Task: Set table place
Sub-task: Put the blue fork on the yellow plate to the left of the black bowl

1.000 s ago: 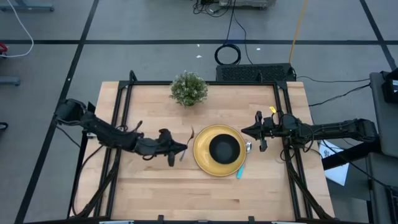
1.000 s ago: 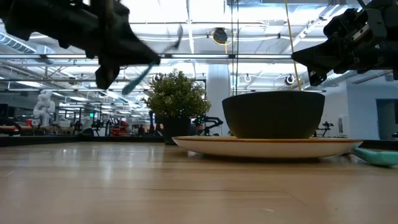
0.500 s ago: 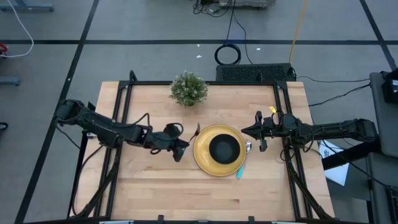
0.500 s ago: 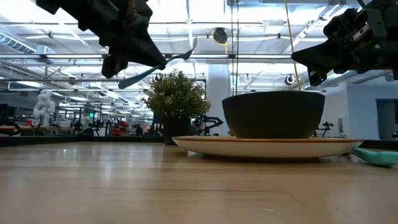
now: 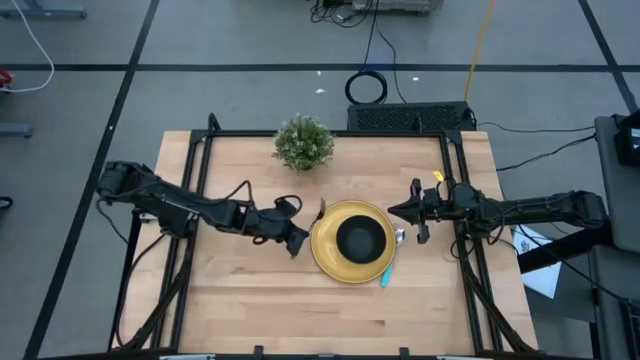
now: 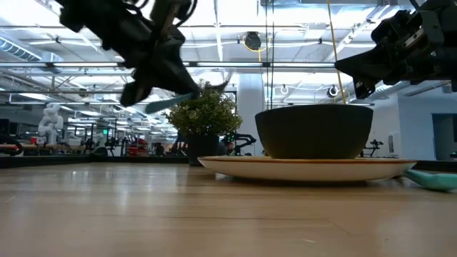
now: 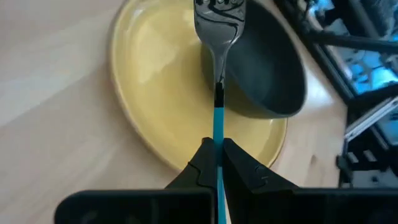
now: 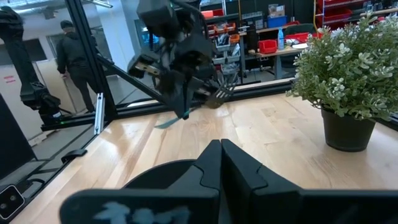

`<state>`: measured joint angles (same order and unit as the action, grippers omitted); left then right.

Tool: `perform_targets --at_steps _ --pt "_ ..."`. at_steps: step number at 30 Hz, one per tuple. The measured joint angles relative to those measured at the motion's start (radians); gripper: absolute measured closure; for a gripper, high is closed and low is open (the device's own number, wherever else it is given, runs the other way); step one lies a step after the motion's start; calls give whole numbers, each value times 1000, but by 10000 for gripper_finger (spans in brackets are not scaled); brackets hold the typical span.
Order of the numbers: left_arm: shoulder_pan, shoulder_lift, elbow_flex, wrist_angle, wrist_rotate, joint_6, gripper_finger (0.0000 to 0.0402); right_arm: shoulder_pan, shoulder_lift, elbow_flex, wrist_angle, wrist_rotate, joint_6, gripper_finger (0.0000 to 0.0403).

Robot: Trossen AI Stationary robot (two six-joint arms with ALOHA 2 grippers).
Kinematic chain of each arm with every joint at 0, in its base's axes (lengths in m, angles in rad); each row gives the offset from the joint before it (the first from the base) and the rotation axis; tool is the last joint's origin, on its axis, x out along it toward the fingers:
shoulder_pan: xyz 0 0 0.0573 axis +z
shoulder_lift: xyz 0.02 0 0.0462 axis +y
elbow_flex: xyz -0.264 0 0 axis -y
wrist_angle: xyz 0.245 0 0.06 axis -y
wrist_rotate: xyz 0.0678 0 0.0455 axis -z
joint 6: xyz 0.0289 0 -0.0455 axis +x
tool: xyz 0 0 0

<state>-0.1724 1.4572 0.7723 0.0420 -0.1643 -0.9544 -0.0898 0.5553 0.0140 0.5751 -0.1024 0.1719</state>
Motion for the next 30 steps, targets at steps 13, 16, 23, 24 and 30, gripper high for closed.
perform_targets --at_steps 13,16,23,24,30 --pt "63 62 12 23 69 24 397 0 15 0 4 0 0 403" --pt "63 62 60 -63 69 29 397 0 16 0 5 0 0 403" --pt "63 126 233 -301 43 153 397 0 15 0 6 0 0 403" --pt "67 138 252 -334 41 164 397 0 16 0 6 0 2 403" --pt "82 209 314 -400 33 177 397 0 27 0 10 -5 26 403"
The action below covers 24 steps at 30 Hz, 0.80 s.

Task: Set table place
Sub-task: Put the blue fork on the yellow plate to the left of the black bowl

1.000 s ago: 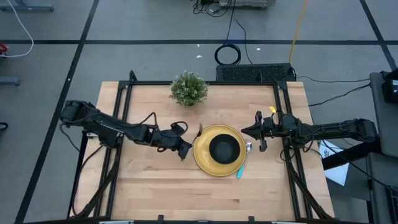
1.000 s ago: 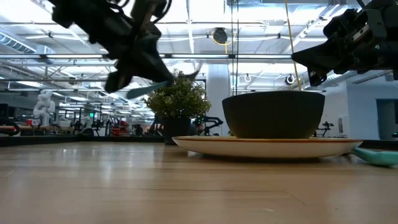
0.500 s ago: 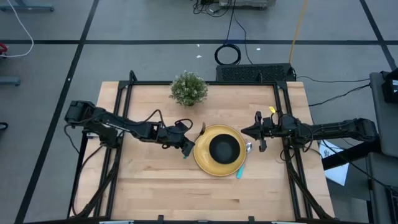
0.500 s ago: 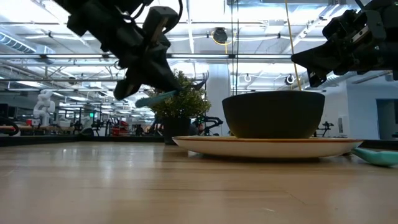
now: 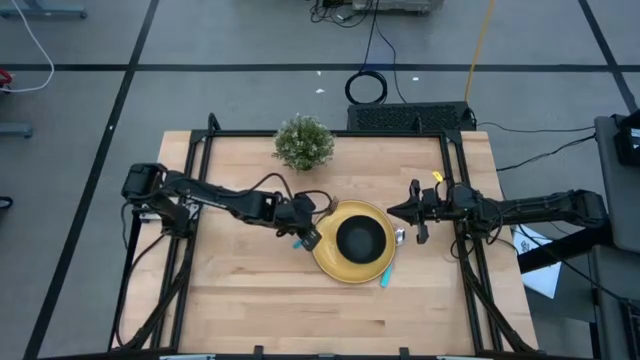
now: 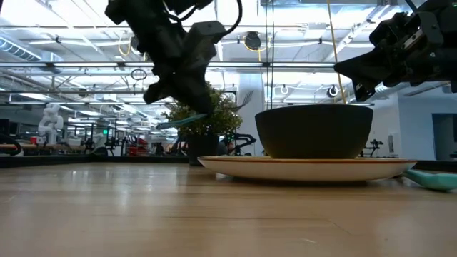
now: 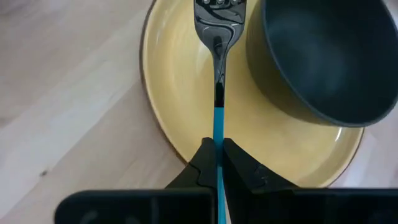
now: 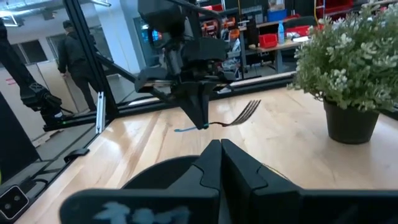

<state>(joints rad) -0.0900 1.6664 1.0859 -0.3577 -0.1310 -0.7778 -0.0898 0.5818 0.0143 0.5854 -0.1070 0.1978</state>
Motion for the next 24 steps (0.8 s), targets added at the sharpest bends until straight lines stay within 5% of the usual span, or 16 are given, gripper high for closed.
perform_targets --at_steps 24 --pt "68 17 4 117 35 -147 397 0 6 0 0 0 0 403"
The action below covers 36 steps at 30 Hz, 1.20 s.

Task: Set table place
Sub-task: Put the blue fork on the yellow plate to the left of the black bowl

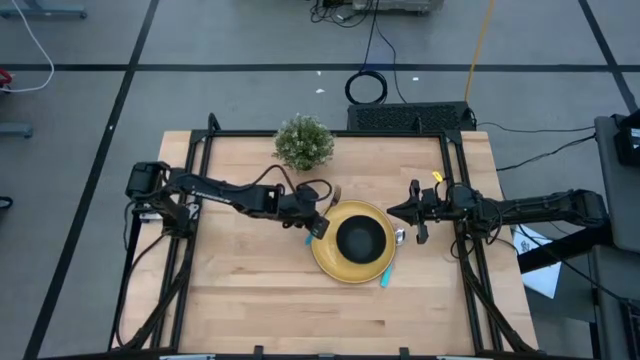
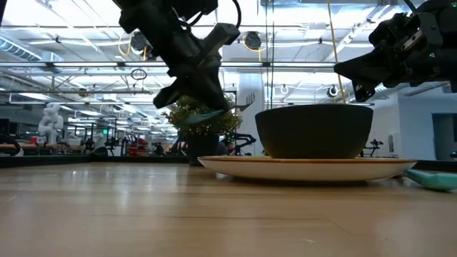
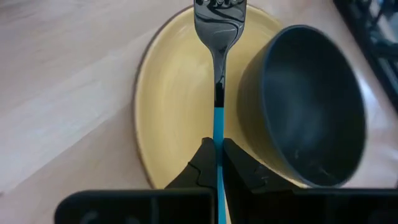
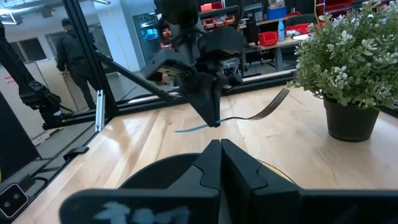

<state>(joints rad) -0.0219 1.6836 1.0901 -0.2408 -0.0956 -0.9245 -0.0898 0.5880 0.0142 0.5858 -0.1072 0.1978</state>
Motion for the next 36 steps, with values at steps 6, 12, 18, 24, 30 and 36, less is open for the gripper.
perform_targets --at_steps 6,12,18,24,30,36 --pt "9 37 48 -45 16 74 397 0 0 0 0 0 0 403" --pt "-3 120 143 -118 18 144 397 0 2 0 -3 0 0 403" --pt "-1 178 157 -125 30 142 397 0 5 0 2 0 3 403" --pt "-1 224 158 -98 69 101 397 0 9 0 15 0 3 403" --pt "0 229 158 -96 77 64 397 0 12 0 16 0 1 403" --pt "0 229 158 -98 79 47 397 0 12 0 16 0 0 403"
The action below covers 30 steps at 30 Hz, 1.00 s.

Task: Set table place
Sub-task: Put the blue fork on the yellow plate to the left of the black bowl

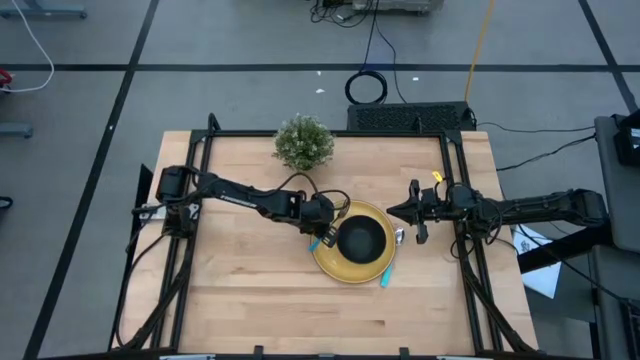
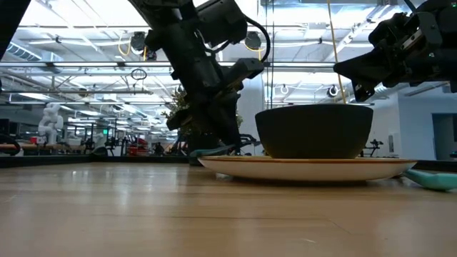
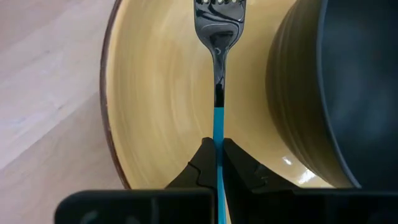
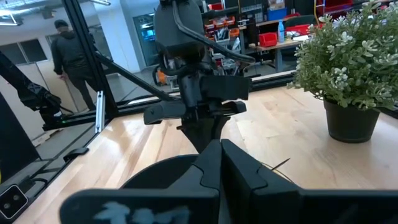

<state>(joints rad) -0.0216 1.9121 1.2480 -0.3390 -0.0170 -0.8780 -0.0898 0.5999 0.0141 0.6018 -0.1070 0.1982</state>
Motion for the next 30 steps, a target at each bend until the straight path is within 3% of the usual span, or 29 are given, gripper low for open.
perform_targets --at_steps 14,30 --pt "-1 1 0 -34 -78 20 397 0 0 0 0 0 5 403" --pt "-10 74 3 30 -28 5 398 0 8 0 13 -1 11 403"
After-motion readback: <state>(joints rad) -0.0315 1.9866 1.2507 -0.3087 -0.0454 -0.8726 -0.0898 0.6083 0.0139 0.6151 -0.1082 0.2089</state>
